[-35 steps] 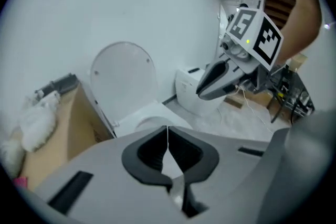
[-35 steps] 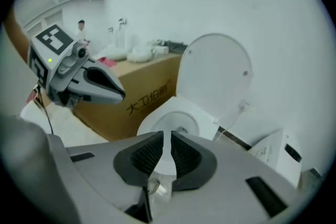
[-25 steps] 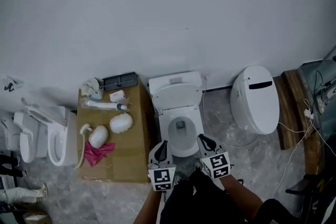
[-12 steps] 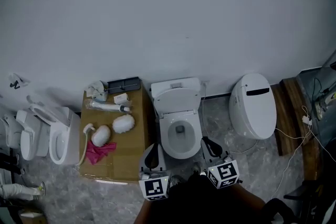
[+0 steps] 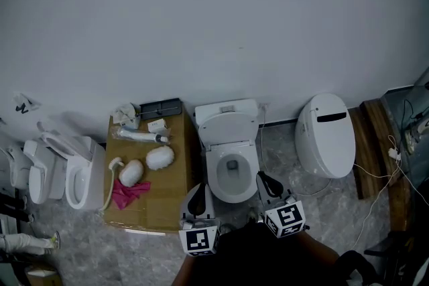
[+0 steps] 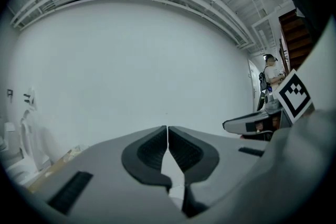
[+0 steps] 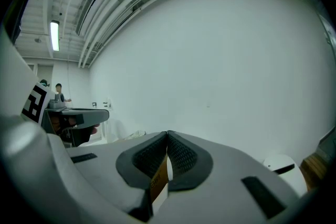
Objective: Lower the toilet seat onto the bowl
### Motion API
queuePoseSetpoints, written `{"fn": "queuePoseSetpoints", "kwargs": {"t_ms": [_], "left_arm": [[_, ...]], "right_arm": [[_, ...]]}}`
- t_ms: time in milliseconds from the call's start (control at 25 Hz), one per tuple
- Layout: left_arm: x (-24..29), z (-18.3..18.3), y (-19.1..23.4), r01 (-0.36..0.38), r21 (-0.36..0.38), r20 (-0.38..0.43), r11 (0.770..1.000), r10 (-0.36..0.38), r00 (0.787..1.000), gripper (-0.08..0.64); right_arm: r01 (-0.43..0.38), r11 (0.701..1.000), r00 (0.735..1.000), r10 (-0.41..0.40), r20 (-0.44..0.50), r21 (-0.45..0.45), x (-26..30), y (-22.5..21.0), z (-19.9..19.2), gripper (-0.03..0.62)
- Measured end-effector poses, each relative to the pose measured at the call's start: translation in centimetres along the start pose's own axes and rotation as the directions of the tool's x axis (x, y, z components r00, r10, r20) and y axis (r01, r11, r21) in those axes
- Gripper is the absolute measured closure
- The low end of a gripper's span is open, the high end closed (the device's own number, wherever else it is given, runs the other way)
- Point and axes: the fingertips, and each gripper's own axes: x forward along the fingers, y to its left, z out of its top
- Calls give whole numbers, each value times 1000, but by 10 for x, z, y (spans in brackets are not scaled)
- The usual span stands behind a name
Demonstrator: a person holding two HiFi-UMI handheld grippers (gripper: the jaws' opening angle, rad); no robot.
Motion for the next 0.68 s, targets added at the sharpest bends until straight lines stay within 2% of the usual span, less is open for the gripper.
{"fn": "queuePoseSetpoints", "kwargs": {"t_ms": [120, 360, 560, 680], "left_arm": [[-3, -5, -2, 10, 1, -18, 1000, -10, 1000, 546], [-6, 1, -5, 21, -3, 22, 1000, -20, 1000, 546], [-12, -7, -8, 22, -10, -30, 1000, -22, 999, 546], [-13, -4, -10, 36, -8, 0, 999, -36, 999, 546]], "right_arm": [[-2, 1000, 1000, 2, 7, -9, -1, 3, 1, 565], [9, 1000, 1000, -8, 18, -12, -5, 4, 2, 565], [7, 1000, 1000, -7, 23, -22, -9, 8, 1, 565], [10, 1000, 1000, -9, 23, -26, -10, 10, -1, 565]]}}
